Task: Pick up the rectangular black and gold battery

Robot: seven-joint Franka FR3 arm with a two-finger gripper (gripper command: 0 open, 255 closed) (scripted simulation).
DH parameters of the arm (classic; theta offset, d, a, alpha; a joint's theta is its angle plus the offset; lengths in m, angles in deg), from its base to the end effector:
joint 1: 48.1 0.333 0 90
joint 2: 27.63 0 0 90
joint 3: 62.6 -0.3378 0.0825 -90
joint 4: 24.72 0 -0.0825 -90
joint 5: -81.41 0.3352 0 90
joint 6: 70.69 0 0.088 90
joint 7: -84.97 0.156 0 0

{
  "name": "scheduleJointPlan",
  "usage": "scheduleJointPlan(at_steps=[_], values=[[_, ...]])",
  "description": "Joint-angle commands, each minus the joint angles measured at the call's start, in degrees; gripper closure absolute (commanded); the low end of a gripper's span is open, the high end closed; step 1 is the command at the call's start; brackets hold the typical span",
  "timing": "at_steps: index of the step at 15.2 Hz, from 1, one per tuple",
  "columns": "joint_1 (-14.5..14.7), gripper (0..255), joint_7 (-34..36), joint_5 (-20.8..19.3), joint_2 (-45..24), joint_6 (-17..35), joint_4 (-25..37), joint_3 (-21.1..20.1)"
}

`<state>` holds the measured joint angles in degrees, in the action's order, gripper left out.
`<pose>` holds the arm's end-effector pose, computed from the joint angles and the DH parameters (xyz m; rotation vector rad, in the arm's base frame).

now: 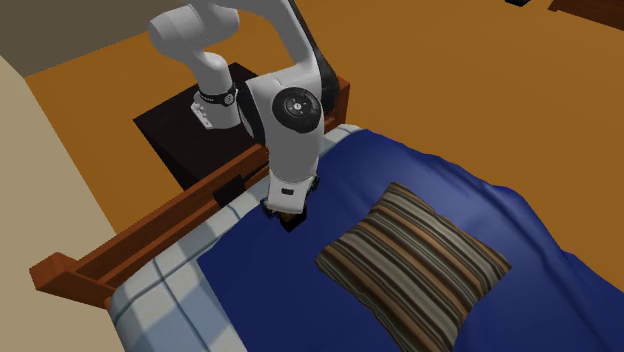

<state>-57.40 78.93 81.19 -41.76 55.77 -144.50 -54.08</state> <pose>0.5032 -0.1607 0.3027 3.1068 -0.3133 -0.2076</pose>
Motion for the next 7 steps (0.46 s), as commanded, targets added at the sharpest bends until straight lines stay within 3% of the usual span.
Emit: scheduleJointPlan(at_steps=[1,7], values=[[0.1,255,0.1,-0.1,0.8,-1.4,0.5,0.0],[0.2,255,0.3,-0.4,2.7,-4.2,1.5,0.1]])
